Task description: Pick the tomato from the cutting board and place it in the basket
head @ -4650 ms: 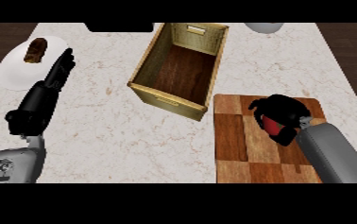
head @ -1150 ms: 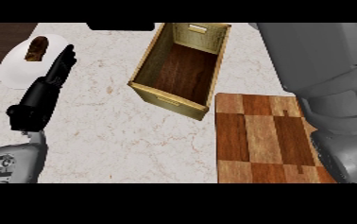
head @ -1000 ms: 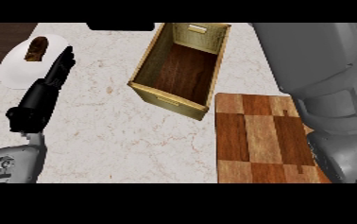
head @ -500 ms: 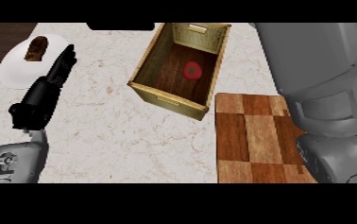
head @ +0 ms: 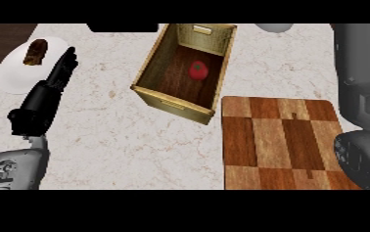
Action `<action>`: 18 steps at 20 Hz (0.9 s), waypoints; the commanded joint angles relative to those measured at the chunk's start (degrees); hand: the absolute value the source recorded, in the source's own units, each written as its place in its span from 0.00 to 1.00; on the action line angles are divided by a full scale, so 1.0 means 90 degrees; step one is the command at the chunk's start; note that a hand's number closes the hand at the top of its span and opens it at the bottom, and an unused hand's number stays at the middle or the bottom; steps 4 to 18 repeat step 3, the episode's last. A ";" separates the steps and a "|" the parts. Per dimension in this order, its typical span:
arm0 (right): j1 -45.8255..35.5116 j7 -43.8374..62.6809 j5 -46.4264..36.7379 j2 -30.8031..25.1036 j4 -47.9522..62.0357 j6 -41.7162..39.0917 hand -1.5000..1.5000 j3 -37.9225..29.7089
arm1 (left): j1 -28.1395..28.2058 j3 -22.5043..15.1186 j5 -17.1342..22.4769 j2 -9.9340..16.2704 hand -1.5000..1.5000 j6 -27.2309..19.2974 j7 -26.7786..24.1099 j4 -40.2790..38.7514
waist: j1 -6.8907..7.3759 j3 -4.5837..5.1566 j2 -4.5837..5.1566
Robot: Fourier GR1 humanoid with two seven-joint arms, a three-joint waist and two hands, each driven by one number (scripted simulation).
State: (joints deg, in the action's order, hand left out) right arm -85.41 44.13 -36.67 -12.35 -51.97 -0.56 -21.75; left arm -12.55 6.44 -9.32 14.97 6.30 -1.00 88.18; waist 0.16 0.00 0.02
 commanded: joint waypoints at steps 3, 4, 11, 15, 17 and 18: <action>0.0723 -0.0188 0.0248 -0.0968 -0.0524 0.0248 0.00 -0.0612 | 0.0478 -0.0044 0.0003 -0.0016 0.50 0.0067 -0.0001 0.0341 | -0.0020 -0.0005 -0.0029; 0.0723 -0.0188 0.0248 -0.0968 -0.0524 0.0248 0.00 -0.0612 | 0.0478 -0.0044 0.0003 -0.0016 0.50 0.0067 -0.0001 0.0341 | -0.0020 -0.0005 -0.0029; 0.0723 -0.0188 0.0248 -0.0968 -0.0524 0.0248 0.00 -0.0612 | 0.0478 -0.0044 0.0003 -0.0016 0.50 0.0067 -0.0001 0.0341 | -0.0020 -0.0005 -0.0029; 0.0723 -0.0188 0.0248 -0.0968 -0.0524 0.0248 0.00 -0.0612 | 0.0478 -0.0044 0.0003 -0.0016 0.50 0.0067 -0.0001 0.0341 | -0.0020 -0.0005 -0.0029; 0.0723 -0.0188 0.0248 -0.0968 -0.0524 0.0248 0.00 -0.0612 | 0.0478 -0.0044 0.0003 -0.0016 0.50 0.0067 -0.0001 0.0341 | -0.0020 -0.0005 -0.0029; 0.0723 -0.0188 0.0248 -0.0968 -0.0524 0.0248 0.00 -0.0612 | 0.0478 -0.0044 0.0003 -0.0016 0.50 0.0067 -0.0001 0.0341 | -0.0020 -0.0005 -0.0029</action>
